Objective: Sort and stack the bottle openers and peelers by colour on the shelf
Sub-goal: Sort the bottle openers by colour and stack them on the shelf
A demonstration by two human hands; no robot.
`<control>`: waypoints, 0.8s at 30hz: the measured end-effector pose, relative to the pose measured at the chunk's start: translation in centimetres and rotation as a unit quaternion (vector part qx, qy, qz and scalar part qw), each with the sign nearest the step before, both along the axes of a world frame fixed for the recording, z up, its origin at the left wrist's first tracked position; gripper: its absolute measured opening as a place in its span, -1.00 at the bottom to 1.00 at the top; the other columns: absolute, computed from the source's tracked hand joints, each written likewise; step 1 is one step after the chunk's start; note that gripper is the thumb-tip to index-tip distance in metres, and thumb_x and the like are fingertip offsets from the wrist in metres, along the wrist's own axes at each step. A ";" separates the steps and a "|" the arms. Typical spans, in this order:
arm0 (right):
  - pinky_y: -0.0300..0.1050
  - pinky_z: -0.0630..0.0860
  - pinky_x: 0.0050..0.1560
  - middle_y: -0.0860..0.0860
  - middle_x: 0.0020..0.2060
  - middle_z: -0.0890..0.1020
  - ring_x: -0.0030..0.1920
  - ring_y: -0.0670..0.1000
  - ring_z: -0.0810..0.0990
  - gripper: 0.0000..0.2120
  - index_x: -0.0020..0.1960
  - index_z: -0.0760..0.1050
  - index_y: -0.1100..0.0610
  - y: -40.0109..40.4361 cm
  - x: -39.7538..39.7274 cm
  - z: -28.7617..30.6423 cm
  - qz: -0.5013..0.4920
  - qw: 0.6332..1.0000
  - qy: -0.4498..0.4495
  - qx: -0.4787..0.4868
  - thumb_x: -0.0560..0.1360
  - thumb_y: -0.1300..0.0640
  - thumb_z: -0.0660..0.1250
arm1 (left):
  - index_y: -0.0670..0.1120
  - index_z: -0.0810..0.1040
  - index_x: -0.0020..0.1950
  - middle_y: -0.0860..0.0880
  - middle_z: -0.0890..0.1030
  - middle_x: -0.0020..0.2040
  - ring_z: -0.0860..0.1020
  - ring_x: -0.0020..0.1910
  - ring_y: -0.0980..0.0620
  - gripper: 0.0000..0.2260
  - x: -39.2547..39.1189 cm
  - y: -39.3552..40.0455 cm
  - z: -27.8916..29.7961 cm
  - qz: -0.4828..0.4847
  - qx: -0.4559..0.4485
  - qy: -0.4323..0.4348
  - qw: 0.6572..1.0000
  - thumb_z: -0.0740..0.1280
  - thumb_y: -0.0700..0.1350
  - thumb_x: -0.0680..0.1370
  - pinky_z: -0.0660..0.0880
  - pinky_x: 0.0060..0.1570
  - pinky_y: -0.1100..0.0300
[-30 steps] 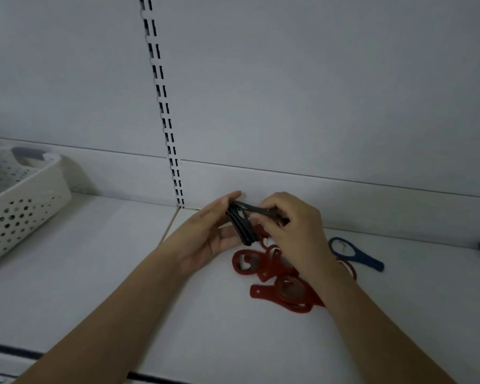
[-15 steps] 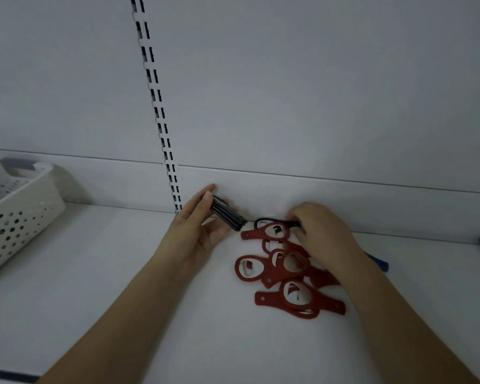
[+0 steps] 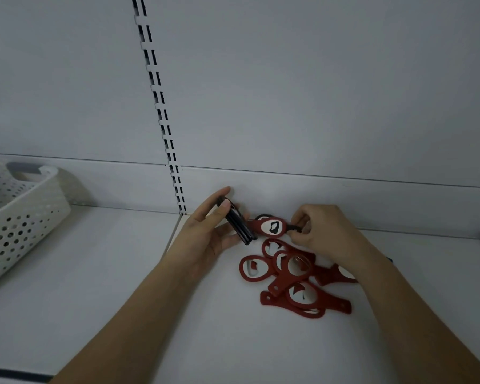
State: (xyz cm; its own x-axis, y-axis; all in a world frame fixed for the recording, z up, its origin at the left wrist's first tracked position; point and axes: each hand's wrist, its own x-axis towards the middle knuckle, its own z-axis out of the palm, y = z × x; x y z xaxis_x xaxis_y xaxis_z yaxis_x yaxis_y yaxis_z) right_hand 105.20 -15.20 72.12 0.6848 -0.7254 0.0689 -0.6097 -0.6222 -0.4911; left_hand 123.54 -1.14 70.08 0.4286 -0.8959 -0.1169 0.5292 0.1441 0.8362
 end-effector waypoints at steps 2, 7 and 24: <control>-0.36 0.46 -0.24 -0.12 -0.23 0.53 -0.27 -0.17 0.51 -0.84 -0.01 0.58 0.11 -0.1 0.0 0.5 0.010 0.997 -0.024 -0.071 0.43 0.14 0.47 | -0.04 0.59 0.31 -0.20 0.60 0.10 0.65 0.06 -0.19 -0.71 0.1 0.0 0.0 -0.001 -0.001 0.004 1.000 0.33 -0.18 0.59 0.54 0.14 -0.28; -0.34 0.44 -0.25 -0.11 -0.23 0.51 -0.31 -0.14 0.50 -0.88 -0.06 0.57 0.08 0.6 -0.3 1.7 0.002 0.967 -0.146 -0.209 0.43 0.17 0.47 | -0.09 0.57 0.32 -0.28 0.61 0.20 0.64 0.13 -0.23 -0.72 0.0 0.2 0.1 -0.004 -0.004 0.025 1.000 0.31 -0.17 0.61 0.61 0.05 -0.16; -0.23 0.64 -0.13 -0.07 -0.18 0.72 -0.21 -0.16 0.70 -0.81 -0.07 0.52 0.02 4.5 2.9 -0.7 0.042 0.958 -0.205 0.197 0.43 0.07 0.52 | -0.21 0.50 0.34 -0.31 0.61 0.20 0.61 0.20 -0.23 -0.64 -0.6 0.0 0.0 0.031 -0.040 -0.021 0.998 0.34 -0.28 0.54 0.62 0.07 -0.04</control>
State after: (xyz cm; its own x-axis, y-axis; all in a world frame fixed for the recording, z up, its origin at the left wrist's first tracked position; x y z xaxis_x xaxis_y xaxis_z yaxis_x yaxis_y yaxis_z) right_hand 108.06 -10.68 71.42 0.7165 -0.6934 0.0768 -0.2709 -0.3780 -0.8853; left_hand 122.97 -1.15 70.11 0.4868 -0.8731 -0.0265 0.4826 0.2435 0.8413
